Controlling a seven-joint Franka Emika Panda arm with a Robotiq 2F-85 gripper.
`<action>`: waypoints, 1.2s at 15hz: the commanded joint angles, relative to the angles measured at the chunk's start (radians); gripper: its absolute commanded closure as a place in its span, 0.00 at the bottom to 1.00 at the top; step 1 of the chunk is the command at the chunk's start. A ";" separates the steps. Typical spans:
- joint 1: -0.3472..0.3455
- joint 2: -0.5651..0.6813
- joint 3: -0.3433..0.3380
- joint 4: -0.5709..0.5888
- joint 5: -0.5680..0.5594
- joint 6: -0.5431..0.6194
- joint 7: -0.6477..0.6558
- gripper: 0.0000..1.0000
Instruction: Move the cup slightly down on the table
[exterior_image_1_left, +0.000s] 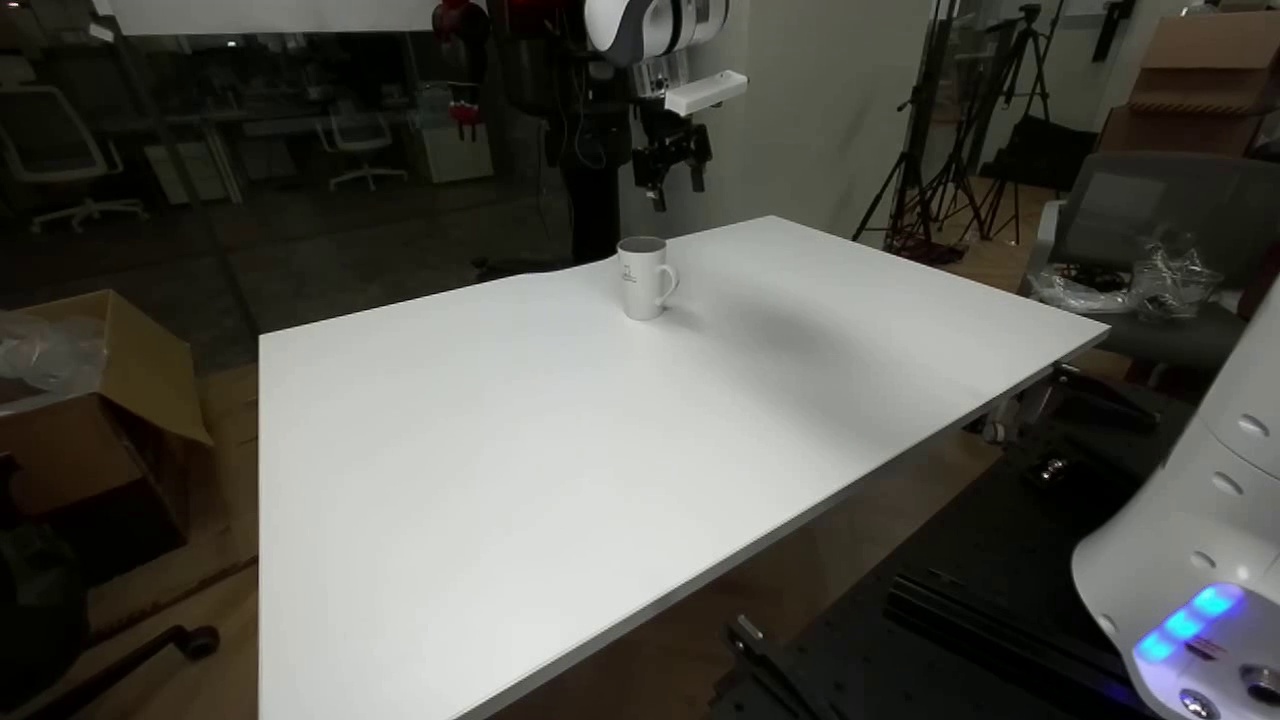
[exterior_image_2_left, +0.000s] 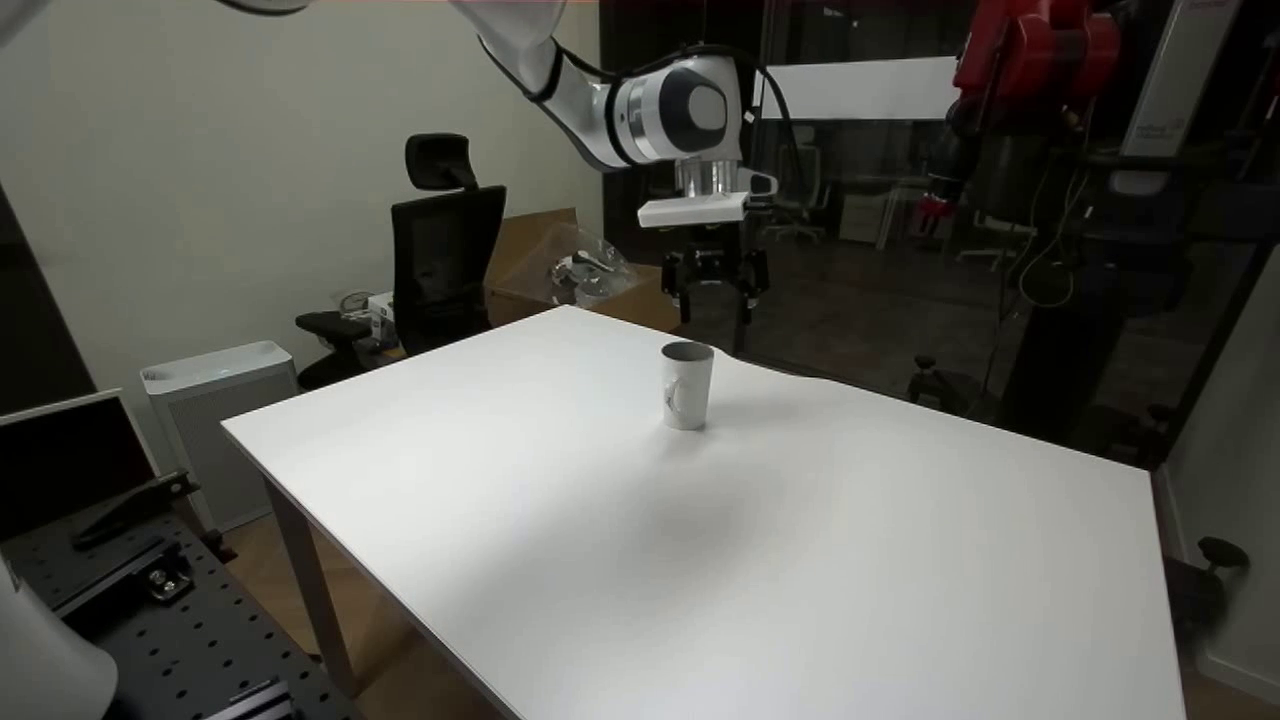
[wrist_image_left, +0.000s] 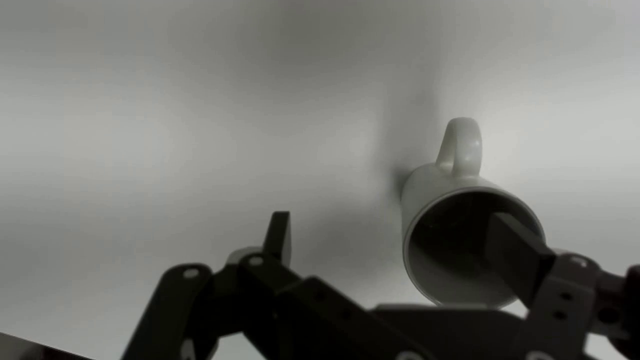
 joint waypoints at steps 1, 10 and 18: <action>-0.010 0.002 0.013 0.007 -0.013 -0.004 0.005 0.00; -0.080 0.114 0.113 0.144 0.118 -0.014 -0.123 0.00; -0.109 0.171 0.100 0.193 0.123 -0.027 -0.109 0.00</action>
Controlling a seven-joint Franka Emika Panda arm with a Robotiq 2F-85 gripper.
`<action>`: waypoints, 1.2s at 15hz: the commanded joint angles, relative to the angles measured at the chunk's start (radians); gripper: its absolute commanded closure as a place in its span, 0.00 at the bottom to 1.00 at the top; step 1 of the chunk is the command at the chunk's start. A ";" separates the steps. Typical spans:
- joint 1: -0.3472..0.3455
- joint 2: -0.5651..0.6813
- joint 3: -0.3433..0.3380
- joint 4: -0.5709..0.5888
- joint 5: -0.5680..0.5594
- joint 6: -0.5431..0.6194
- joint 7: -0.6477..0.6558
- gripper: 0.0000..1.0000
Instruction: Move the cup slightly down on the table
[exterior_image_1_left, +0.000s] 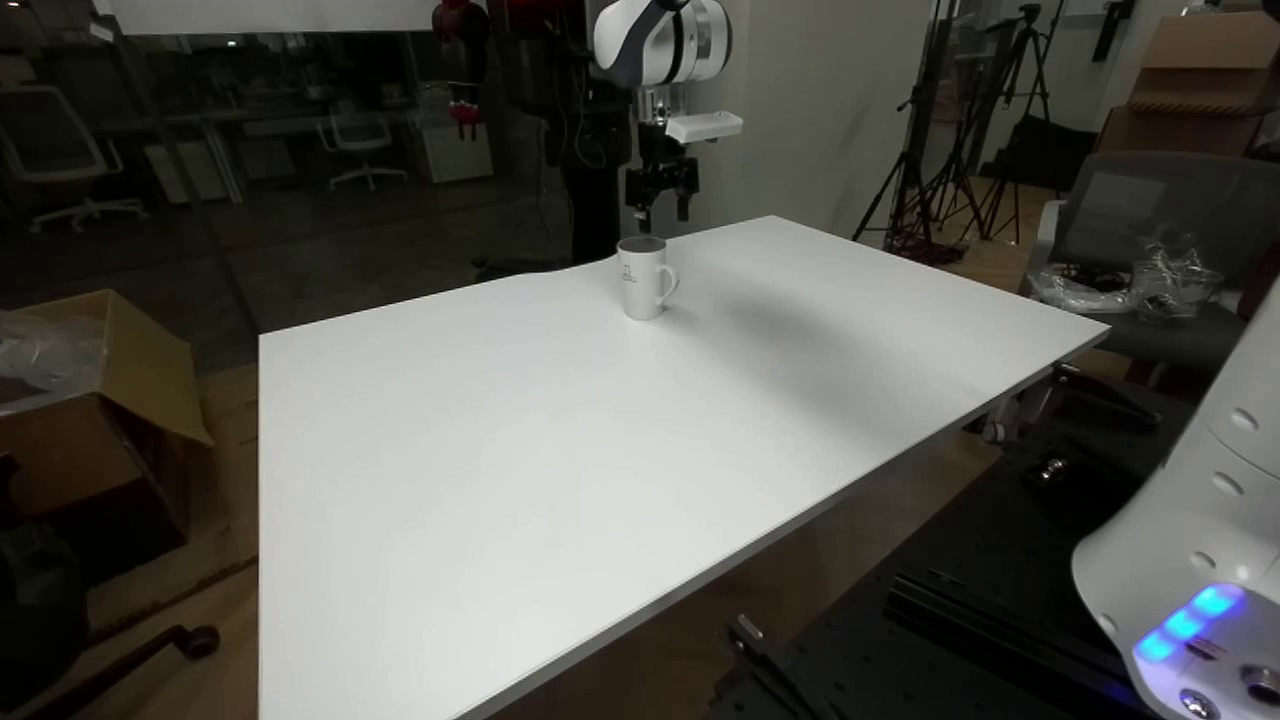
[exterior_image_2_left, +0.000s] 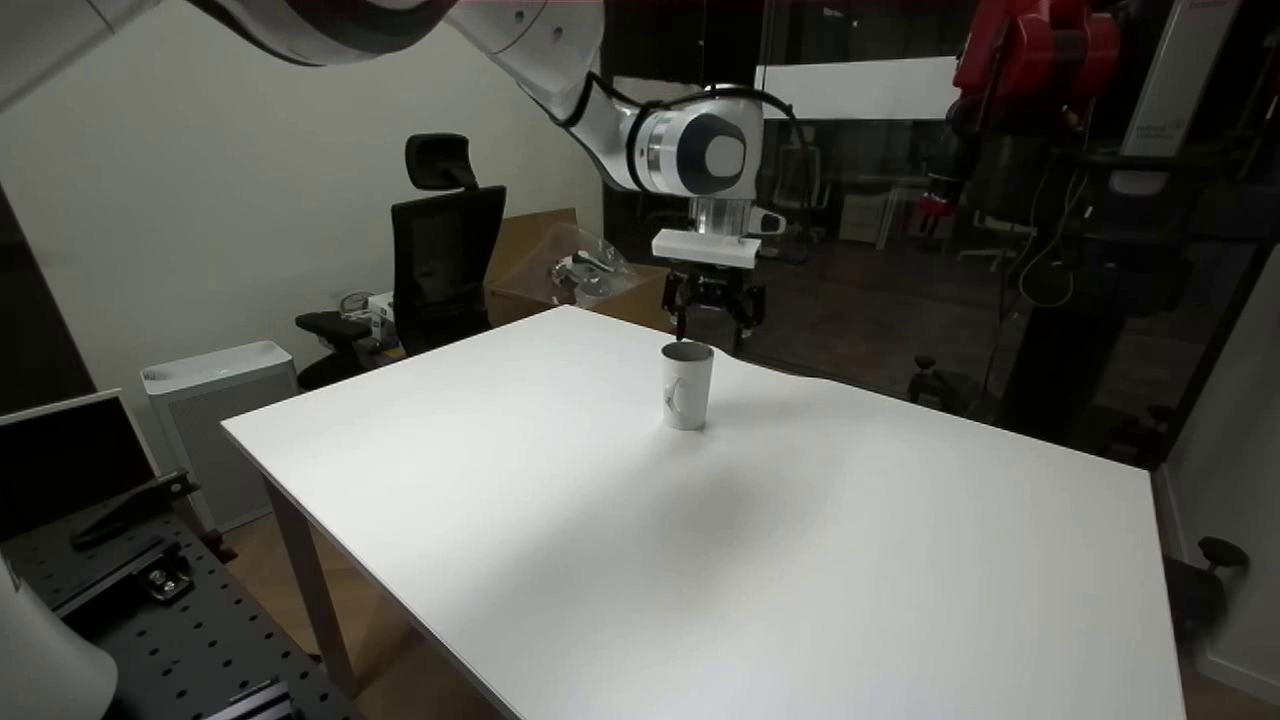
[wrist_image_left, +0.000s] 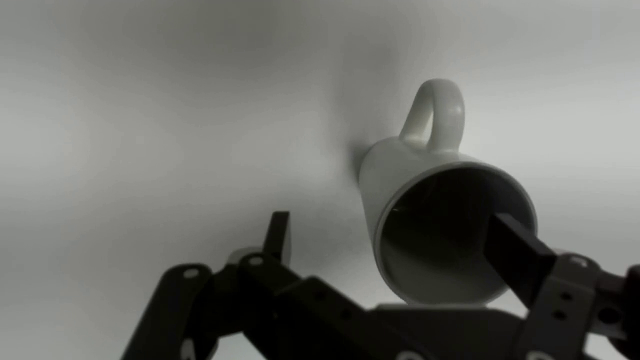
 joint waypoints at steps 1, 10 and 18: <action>-0.020 0.059 0.000 0.095 0.008 -0.055 0.006 0.00; -0.014 0.175 -0.012 0.282 -0.008 -0.200 0.028 0.26; 0.002 0.297 -0.038 0.490 -0.045 -0.367 0.037 0.81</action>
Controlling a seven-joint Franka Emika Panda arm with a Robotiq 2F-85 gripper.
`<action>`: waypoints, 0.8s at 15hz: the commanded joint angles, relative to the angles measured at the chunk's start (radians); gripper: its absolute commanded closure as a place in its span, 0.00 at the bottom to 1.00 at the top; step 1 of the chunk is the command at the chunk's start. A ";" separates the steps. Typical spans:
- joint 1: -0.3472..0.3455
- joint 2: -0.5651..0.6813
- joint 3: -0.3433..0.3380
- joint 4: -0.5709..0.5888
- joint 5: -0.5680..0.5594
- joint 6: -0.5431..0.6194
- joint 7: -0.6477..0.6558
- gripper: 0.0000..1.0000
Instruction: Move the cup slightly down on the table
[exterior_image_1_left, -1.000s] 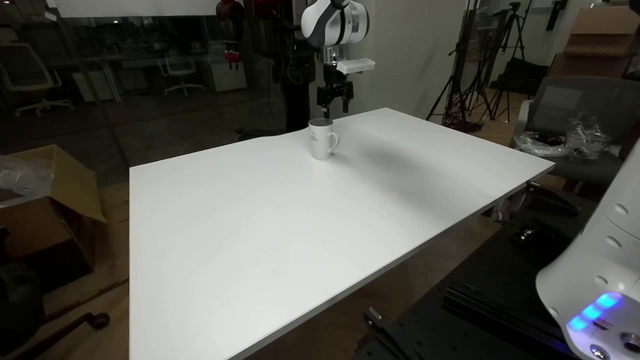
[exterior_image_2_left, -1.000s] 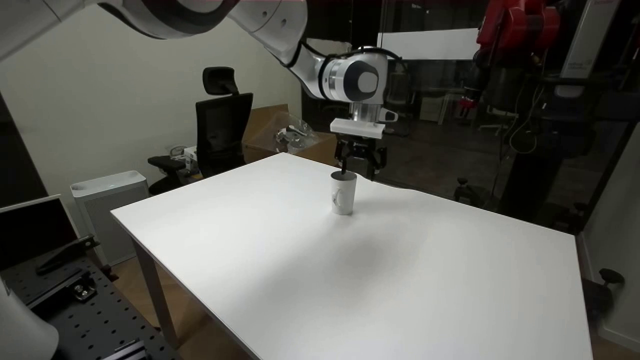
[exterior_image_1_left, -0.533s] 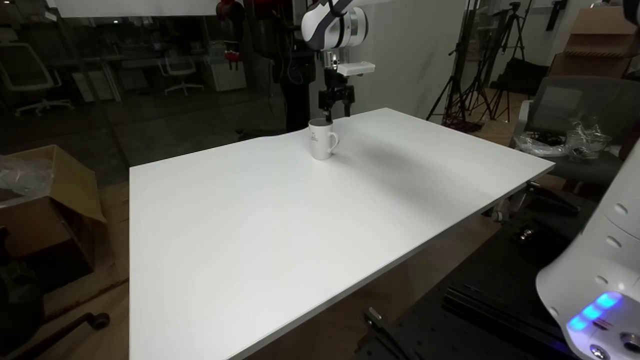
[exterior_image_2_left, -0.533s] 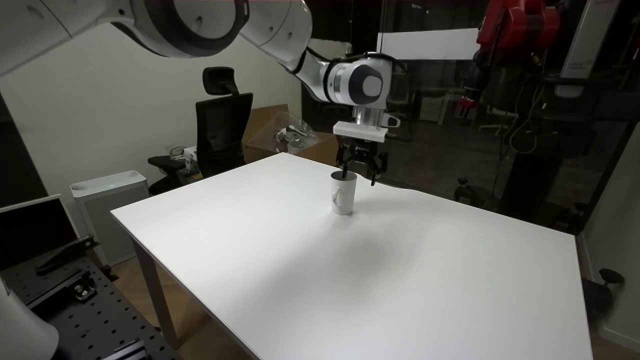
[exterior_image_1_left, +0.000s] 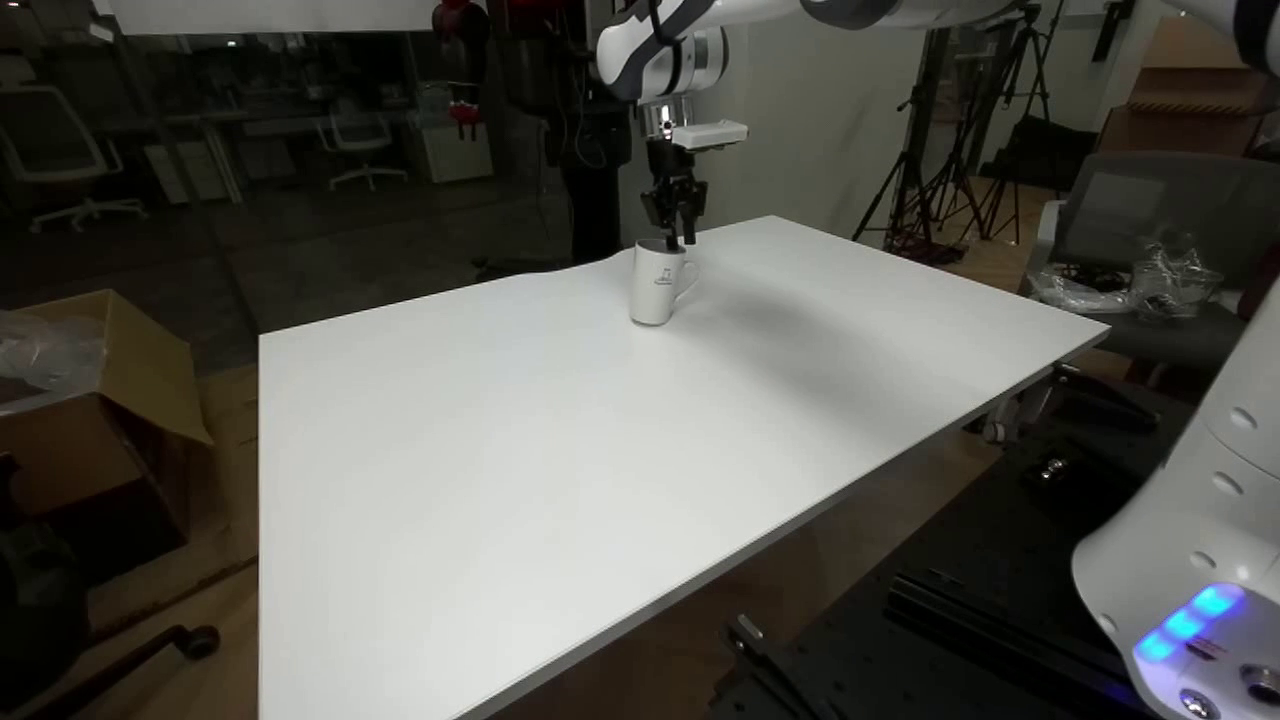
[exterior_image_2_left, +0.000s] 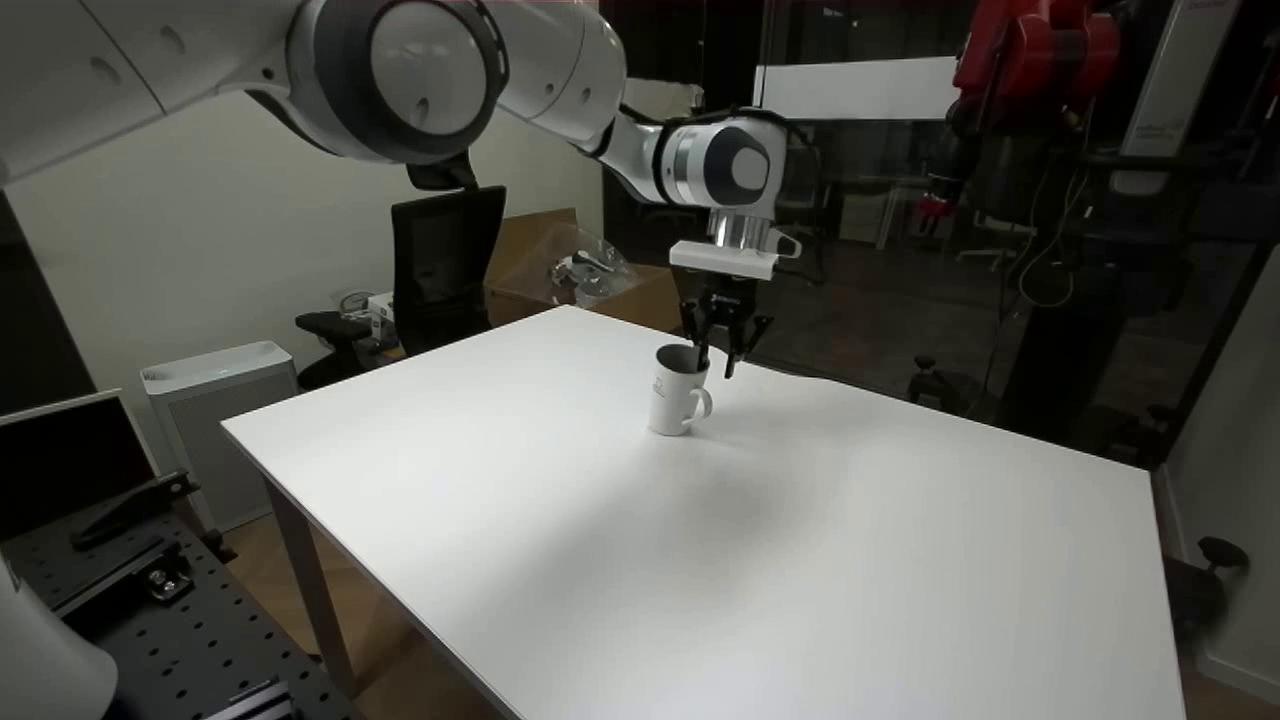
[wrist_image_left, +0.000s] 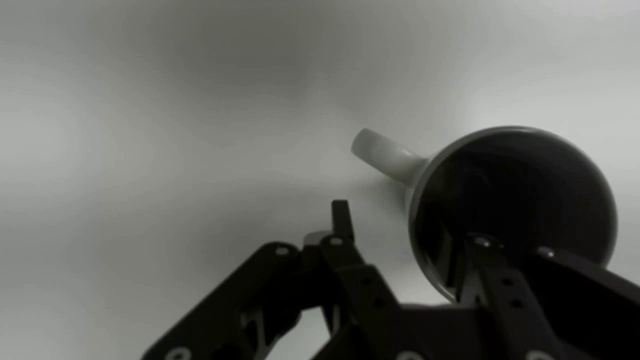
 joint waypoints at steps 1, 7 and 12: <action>0.014 0.107 -0.024 0.174 -0.023 -0.096 0.025 0.88; 0.024 0.145 -0.022 0.250 -0.040 -0.161 0.015 0.98; 0.038 0.140 -0.023 0.270 -0.046 -0.193 0.007 0.98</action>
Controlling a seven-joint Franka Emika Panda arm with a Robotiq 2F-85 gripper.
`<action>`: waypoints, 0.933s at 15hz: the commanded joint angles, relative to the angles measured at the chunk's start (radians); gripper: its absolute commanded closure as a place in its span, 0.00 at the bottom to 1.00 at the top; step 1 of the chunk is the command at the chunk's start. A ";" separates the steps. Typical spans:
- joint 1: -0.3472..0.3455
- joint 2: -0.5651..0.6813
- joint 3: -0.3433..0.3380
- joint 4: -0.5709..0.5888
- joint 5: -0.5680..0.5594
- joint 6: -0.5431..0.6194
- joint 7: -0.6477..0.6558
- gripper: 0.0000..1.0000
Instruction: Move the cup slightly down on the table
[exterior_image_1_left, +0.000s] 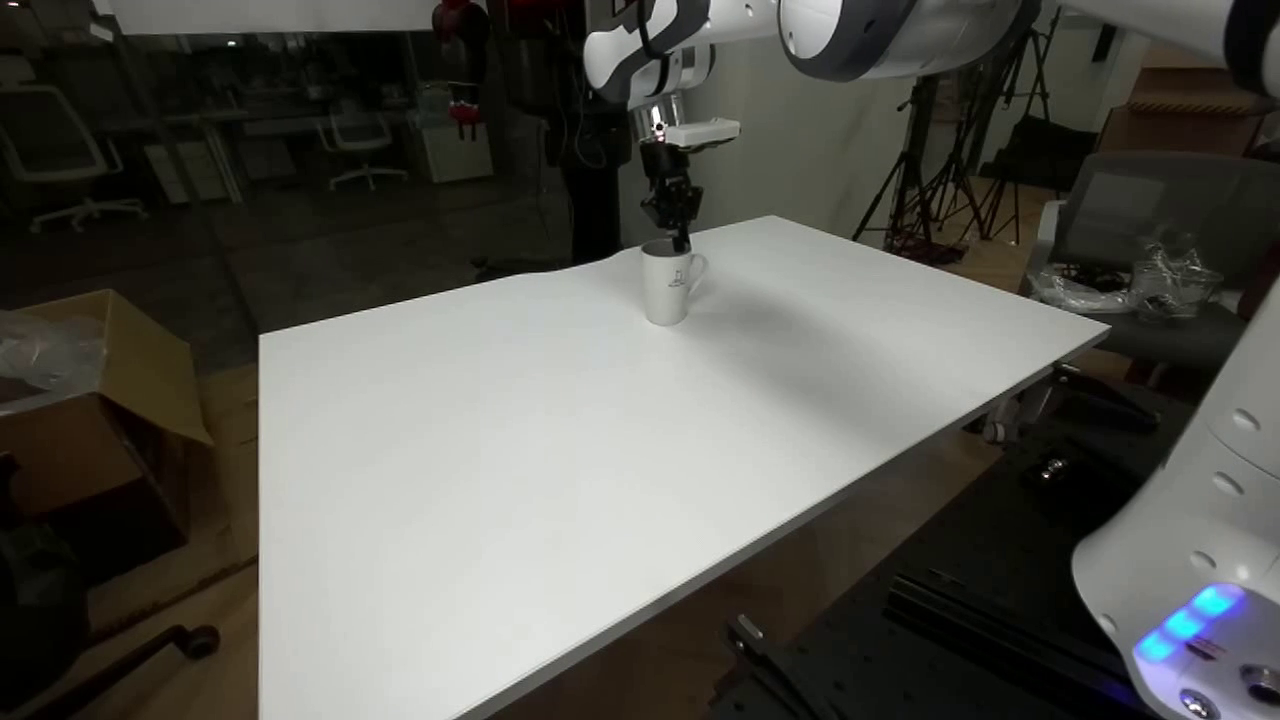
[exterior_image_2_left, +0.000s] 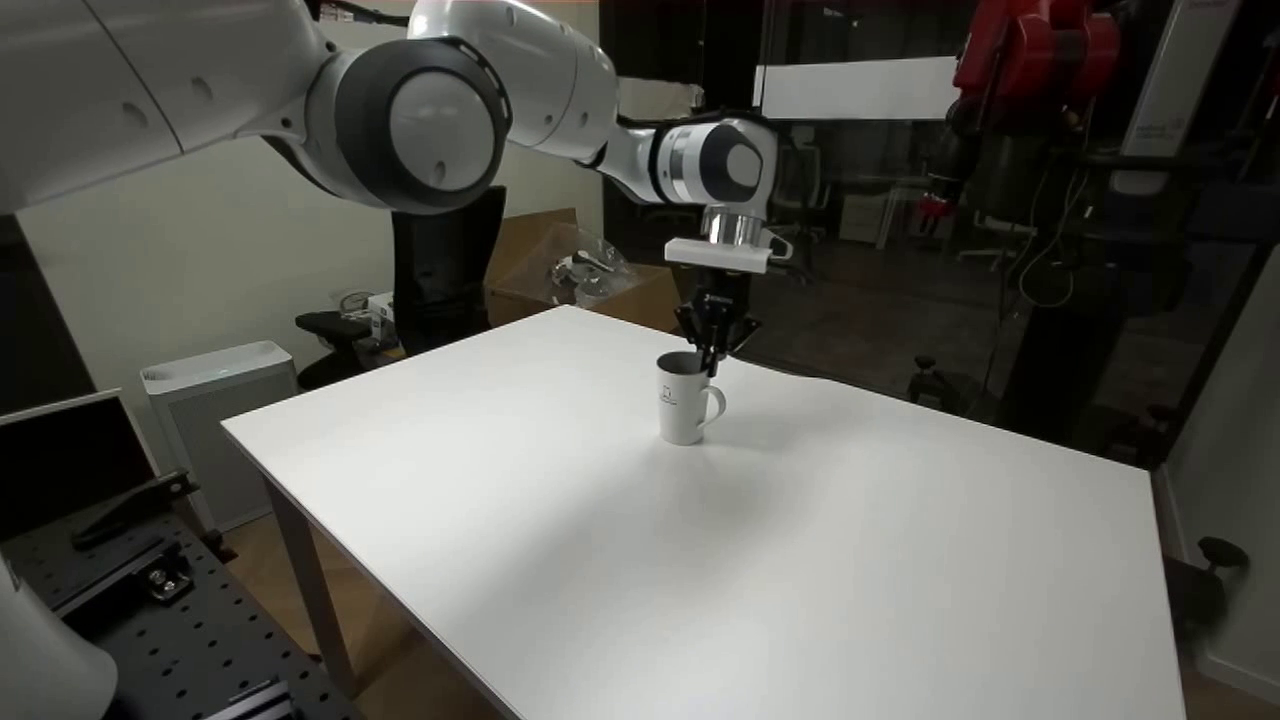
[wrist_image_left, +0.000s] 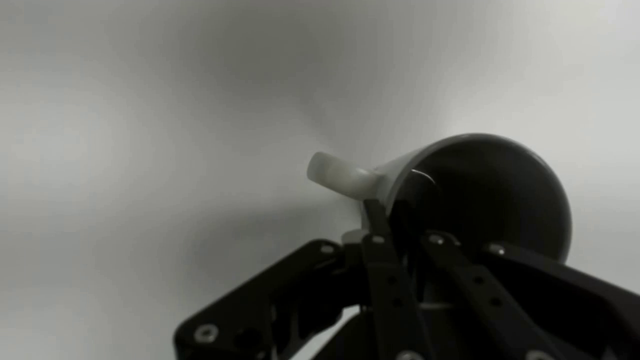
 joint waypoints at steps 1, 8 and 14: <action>0.016 0.039 -0.014 0.079 -0.021 -0.037 0.006 0.98; 0.031 0.040 -0.008 0.080 -0.042 -0.044 -0.027 0.98; 0.041 0.034 -0.003 0.074 -0.040 -0.049 -0.061 0.98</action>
